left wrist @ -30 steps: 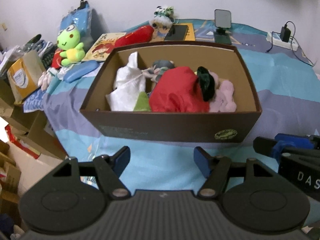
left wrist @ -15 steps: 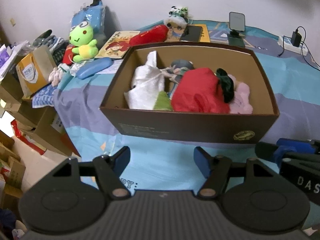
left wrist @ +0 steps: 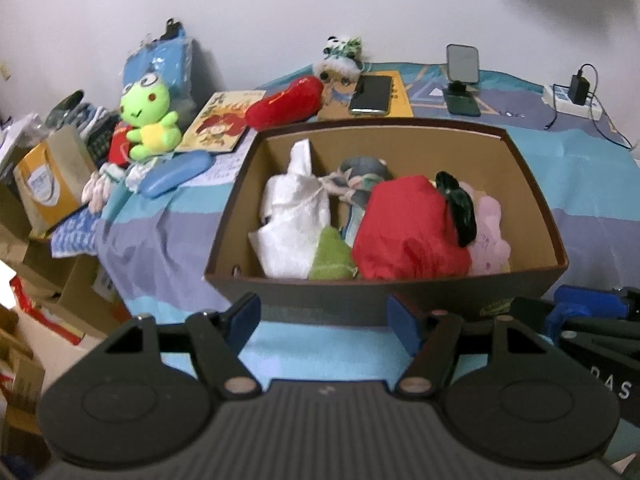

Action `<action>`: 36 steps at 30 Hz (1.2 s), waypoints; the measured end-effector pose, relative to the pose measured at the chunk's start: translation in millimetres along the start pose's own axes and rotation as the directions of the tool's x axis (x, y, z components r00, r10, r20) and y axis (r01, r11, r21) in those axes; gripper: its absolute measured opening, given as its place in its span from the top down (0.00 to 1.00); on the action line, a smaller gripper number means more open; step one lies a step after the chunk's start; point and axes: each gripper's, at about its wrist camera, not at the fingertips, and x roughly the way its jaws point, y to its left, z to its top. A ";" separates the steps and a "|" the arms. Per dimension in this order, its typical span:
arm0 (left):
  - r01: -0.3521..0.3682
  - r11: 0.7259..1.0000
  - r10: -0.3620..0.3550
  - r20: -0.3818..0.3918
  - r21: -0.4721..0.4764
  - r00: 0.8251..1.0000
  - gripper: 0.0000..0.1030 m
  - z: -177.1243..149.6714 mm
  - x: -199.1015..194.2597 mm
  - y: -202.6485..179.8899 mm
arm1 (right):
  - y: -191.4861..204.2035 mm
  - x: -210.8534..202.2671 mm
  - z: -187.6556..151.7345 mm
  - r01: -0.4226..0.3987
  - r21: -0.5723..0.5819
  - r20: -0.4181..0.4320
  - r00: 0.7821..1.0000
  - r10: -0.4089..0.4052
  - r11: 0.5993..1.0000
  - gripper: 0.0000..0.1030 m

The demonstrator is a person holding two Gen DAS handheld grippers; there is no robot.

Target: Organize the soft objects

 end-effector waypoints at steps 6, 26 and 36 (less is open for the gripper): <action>0.043 0.998 -0.044 0.023 0.034 0.999 0.32 8.6 7.5 0.5 | 2.9 1.5 -0.9 0.050 0.041 0.007 0.999 -0.050 0.998 0.81; 0.088 0.993 -0.087 -0.021 0.073 0.996 0.32 7.1 22.9 3.0 | 8.0 9.3 1.8 0.135 0.075 -0.012 0.991 -0.134 0.988 0.79; 0.215 0.953 -0.205 -0.072 0.214 0.976 0.32 -2.3 22.3 -58.9 | -46.9 -0.2 -6.5 0.238 0.213 -0.038 0.971 -0.236 0.948 0.78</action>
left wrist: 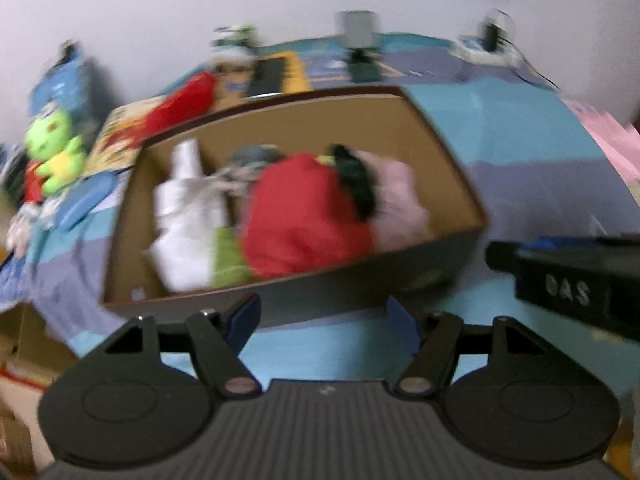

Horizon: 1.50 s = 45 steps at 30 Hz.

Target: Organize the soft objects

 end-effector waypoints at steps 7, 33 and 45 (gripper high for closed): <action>0.120 0.977 -0.121 -0.001 0.178 0.993 0.32 13.4 8.6 -76.5 | -72.9 -11.3 -15.1 0.136 0.186 -0.009 0.991 -0.136 0.973 0.77; -0.054 0.998 0.053 0.083 0.012 0.995 0.32 63.3 9.3 -26.0 | -54.8 -1.3 27.5 0.033 0.136 0.120 0.992 -0.050 0.990 0.76; -0.231 0.949 0.248 0.052 -0.212 0.967 0.32 43.3 8.5 92.5 | 60.4 25.0 52.2 -0.147 -0.124 0.116 0.980 0.161 0.981 0.76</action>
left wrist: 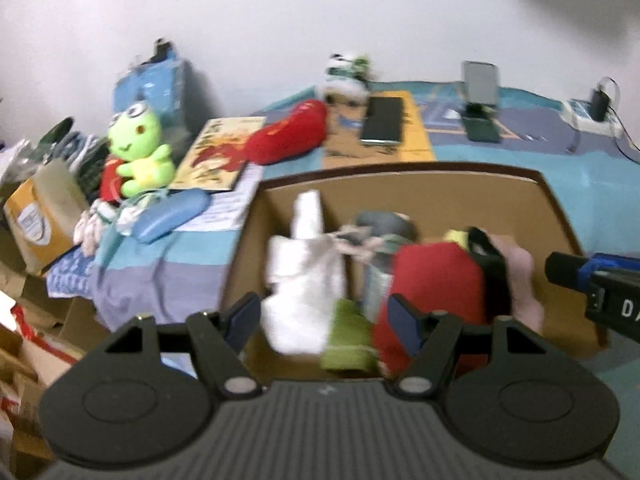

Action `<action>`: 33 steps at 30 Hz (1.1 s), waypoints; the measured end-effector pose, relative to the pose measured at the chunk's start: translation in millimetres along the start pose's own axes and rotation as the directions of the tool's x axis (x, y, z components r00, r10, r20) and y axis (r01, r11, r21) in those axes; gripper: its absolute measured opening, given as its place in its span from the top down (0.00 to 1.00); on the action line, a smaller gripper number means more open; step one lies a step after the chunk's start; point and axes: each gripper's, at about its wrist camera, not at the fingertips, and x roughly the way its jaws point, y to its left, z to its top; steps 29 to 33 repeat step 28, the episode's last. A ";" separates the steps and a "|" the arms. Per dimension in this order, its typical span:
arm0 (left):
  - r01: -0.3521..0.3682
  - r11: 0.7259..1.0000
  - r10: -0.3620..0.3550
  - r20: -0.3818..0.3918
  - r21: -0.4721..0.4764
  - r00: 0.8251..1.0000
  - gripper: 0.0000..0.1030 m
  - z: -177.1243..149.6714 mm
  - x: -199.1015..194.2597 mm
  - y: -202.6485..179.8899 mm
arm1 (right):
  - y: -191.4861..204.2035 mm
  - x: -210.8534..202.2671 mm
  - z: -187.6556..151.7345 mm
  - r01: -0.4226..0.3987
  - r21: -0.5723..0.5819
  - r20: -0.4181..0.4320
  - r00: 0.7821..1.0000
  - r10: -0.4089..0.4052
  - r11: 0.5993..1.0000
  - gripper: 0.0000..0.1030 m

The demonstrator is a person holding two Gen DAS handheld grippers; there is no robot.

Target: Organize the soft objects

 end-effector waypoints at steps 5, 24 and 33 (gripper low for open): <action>0.020 0.999 -0.021 -0.012 -0.032 1.000 0.32 5.8 14.3 12.8 | 15.2 13.7 3.9 -0.001 -0.037 -0.012 1.000 0.001 0.999 0.76; 0.109 0.993 -0.109 -0.013 0.033 0.994 0.41 11.5 43.7 -13.5 | 5.8 36.3 -4.6 0.028 0.012 -0.088 0.996 -0.027 1.000 0.76; 0.089 0.996 -0.089 -0.026 0.029 0.996 0.39 11.3 46.1 -13.9 | 6.1 36.6 -3.8 0.031 0.005 -0.087 0.996 -0.031 1.000 0.75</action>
